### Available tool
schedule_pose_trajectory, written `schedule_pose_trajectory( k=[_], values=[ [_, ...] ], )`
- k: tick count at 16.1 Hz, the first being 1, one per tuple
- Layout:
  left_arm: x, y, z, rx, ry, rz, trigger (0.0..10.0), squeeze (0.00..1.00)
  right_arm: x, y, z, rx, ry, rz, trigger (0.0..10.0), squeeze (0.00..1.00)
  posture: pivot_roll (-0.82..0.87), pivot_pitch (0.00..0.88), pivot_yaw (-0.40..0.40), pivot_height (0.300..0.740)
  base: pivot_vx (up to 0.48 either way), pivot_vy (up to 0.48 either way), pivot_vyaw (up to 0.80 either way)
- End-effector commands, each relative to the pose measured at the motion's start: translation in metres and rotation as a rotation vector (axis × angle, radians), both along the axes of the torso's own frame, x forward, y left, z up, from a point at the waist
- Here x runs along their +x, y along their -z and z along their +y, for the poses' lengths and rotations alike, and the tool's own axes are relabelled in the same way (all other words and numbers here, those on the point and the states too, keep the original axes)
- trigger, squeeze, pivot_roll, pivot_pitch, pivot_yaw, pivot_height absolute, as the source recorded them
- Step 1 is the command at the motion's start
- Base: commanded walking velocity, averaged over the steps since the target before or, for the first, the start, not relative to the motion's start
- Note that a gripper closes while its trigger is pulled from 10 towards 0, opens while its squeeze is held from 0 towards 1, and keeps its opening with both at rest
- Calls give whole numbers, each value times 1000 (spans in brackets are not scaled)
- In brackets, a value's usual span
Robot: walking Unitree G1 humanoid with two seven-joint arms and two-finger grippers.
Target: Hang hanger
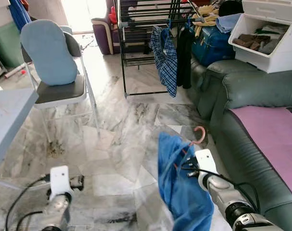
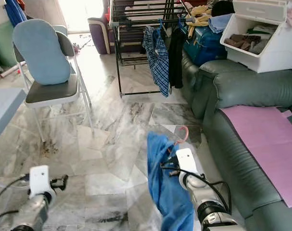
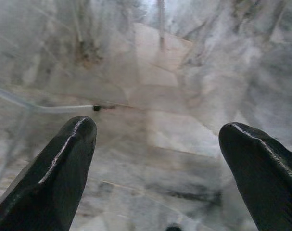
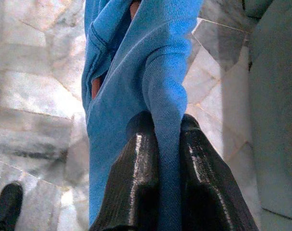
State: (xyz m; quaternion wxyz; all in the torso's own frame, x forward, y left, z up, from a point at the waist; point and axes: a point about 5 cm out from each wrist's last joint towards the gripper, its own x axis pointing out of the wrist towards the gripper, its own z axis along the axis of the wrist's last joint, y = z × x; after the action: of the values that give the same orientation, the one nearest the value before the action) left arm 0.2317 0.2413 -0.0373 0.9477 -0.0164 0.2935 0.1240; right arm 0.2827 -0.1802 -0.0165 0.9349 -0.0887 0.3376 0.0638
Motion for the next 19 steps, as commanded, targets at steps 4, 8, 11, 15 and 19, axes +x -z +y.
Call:
schedule_pose_trajectory(
  k=[4,8,11,15,19],
  values=[
    [-38,30,-15,-47,51,161,10000,0,-20,17,-8,-84,-20,46,10000,0,-105,0,-27,736,0,0,0],
    [-63,42,-7,25,68,287,10000,0,-47,37,-9,-208,-135,143,10000,0,-123,0,-13,736,0,0,344],
    [-56,42,-17,21,97,289,10000,0,-51,39,-10,-224,-168,148,10000,0,-125,0,-6,736,0,0,533],
    [-53,42,-23,20,117,294,10000,0,-56,42,-17,-217,-100,158,10000,0,-123,0,-2,736,0,0,0],
    [-51,41,-23,19,104,302,10000,0,-55,40,-25,-185,7,161,10000,0,-109,0,2,736,0,0,0]
  ],
)
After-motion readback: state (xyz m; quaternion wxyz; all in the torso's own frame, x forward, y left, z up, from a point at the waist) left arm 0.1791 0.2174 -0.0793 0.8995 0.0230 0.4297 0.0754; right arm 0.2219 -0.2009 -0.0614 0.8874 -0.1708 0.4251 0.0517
